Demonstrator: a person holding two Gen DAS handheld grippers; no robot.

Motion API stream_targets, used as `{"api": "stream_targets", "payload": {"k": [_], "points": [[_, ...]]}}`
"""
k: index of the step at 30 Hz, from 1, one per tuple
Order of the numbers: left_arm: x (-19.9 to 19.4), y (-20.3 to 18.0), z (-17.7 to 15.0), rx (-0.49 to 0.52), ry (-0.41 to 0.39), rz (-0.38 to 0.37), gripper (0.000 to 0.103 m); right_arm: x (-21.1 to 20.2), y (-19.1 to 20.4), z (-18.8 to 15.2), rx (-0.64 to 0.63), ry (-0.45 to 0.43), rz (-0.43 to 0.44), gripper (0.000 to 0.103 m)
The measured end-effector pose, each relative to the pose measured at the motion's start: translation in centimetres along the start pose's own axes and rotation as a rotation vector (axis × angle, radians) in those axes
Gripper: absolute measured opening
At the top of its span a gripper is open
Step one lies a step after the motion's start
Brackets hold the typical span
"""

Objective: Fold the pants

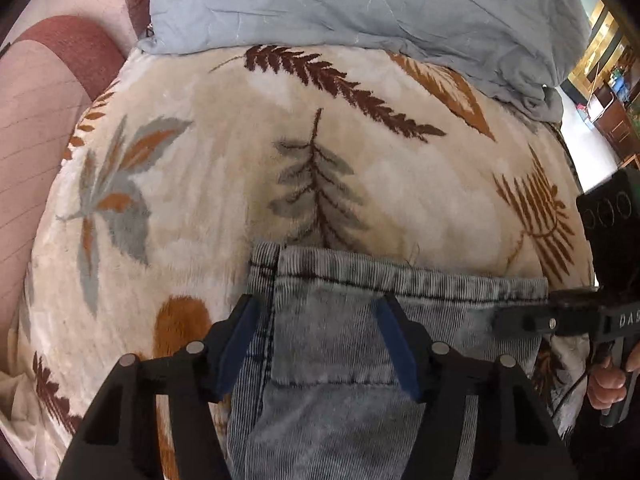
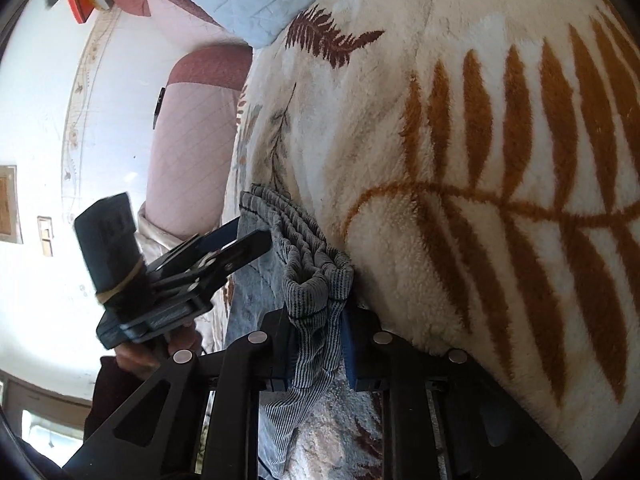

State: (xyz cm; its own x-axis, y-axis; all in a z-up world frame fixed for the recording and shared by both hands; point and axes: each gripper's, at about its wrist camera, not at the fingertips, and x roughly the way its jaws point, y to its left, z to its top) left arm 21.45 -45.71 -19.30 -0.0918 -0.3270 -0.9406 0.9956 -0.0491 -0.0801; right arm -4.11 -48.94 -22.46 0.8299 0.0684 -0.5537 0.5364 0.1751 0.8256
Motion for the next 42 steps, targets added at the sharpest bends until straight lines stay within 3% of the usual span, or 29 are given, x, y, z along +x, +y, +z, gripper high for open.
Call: {"api": "stream_targets", "payload": {"k": [5, 8, 13, 23, 31, 34, 42], "points": [[-0.4, 0.9, 0.8, -0.034, -0.025, -0.007, 0.067, -0.3, -0.2, -0.2, 0.005, 0.014, 0.012, 0.015], [0.4, 1.2, 0.7, -0.048, 0.011, -0.016, 0.066, -0.3, -0.3, -0.2, 0.005, 0.016, 0.011, 0.015], [0.6, 1.2, 0.4, -0.043, 0.005, -0.034, 0.065, 0.0, -0.1, 0.0, 0.004, 0.014, 0.01, 0.015], [-0.4, 0.1, 0.1, 0.007, -0.026, 0.008, 0.036, -0.1, -0.3, -0.2, 0.009, 0.009, 0.02, 0.015], [0.1, 0.0, 0.0, 0.003, -0.027, 0.04, 0.033, 0.2, 0.9, -0.7, -0.046, -0.006, 0.0, 0.026], [-0.4, 0.0, -0.4, -0.012, -0.058, 0.057, 0.024, 0.4, 1.5, -0.8, -0.088, 0.003, 0.003, 0.017], [-3.5, -0.1, -1.7, -0.053, -0.142, 0.064, 0.018, -0.4, 3.8, -1.5, -0.172, -0.016, 0.044, 0.015]]}}
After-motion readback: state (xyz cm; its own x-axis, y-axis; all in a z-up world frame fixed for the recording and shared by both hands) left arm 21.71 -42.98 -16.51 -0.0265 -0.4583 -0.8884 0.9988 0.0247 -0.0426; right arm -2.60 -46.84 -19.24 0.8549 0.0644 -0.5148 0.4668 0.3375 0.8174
